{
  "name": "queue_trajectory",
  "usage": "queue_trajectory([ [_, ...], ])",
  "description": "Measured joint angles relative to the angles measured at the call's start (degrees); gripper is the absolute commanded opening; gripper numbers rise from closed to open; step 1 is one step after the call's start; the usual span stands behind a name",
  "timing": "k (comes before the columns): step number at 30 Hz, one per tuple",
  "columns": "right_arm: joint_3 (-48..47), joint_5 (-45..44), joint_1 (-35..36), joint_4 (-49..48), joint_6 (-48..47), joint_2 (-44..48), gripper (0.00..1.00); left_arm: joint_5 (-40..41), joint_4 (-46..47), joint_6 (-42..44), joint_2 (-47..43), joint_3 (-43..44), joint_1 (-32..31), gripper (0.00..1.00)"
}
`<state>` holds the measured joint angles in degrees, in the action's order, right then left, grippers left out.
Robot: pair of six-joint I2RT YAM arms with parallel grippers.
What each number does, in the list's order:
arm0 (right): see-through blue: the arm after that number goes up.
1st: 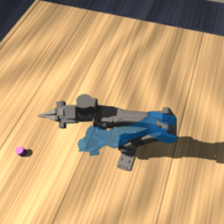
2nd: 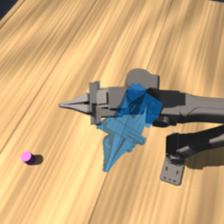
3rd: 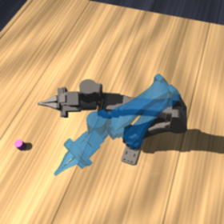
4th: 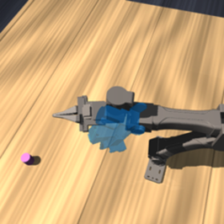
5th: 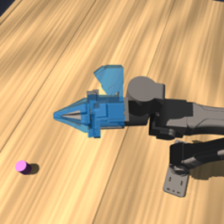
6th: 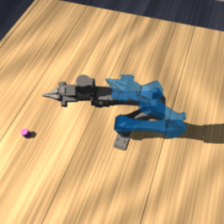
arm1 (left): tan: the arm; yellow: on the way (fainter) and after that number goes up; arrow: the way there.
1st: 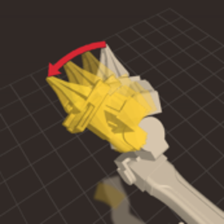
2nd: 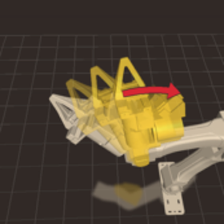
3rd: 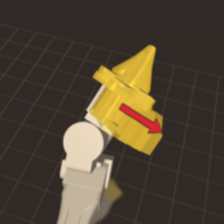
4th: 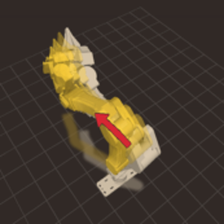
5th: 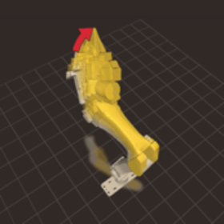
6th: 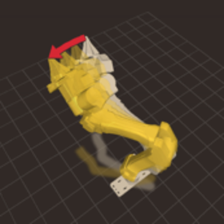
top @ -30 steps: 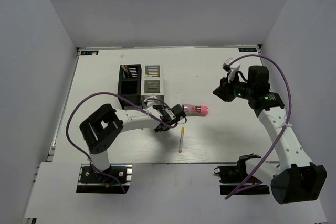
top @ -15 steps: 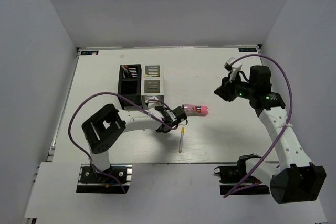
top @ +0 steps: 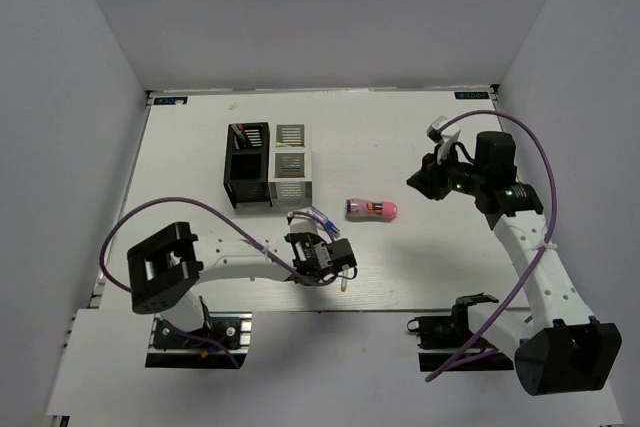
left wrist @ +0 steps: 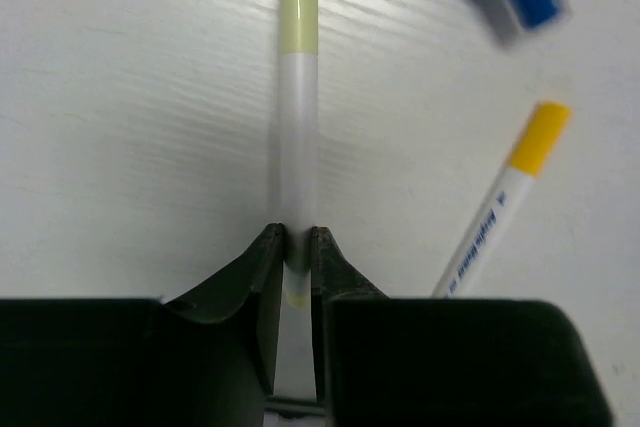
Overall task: Sort the stationery into containers
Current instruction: Pick up the pen from the center of the board, then place the pen in the storage box.
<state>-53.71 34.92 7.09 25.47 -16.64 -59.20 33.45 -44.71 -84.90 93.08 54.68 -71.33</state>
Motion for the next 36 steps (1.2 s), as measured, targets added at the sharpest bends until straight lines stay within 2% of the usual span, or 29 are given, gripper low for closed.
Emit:
queue_trajectory([
  [7, 1.14, 0.0, 0.0, -0.44, 0.83, 1.84, 0.26, -3.13, 0.81, 10.36, -6.75, 3.04, -2.67, 0.0],
  [12, 2.62, -0.07, 0.0, -1.18, 1.36, 3.61, 0.26, -4.0, 3.13, 16.46, -13.27, 6.08, -2.25, 0.0],
  [18, 4.46, -0.28, 0.0, -1.7, 1.66, 6.14, 0.26, -2.56, 4.9, 21.99, -15.37, 18.1, 1.4, 0.0],
  [21, 4.92, -0.31, -0.02, -1.62, 1.73, 6.82, 0.25, -3.08, 6.78, 23.45, -14.6, 23.5, 5.68, 0.0],
  [27, 5.46, -0.5, -0.02, -1.95, 1.92, 8.39, 0.25, -7.96, 7.78, 23.85, -8.79, 32.06, 18.6, 0.0],
  [32, 7.15, -0.46, 0.0, -2.67, 2.67, 10.34, 0.25, -14.43, 5.42, 21.0, -0.83, 41.31, 28.09, 0.0],
  [36, 8.02, -0.48, -0.13, -3.17, 3.3, 11.23, 0.25, -20.5, 4.11, 17.07, 2.6, 43.98, 34.01, 0.0],
])
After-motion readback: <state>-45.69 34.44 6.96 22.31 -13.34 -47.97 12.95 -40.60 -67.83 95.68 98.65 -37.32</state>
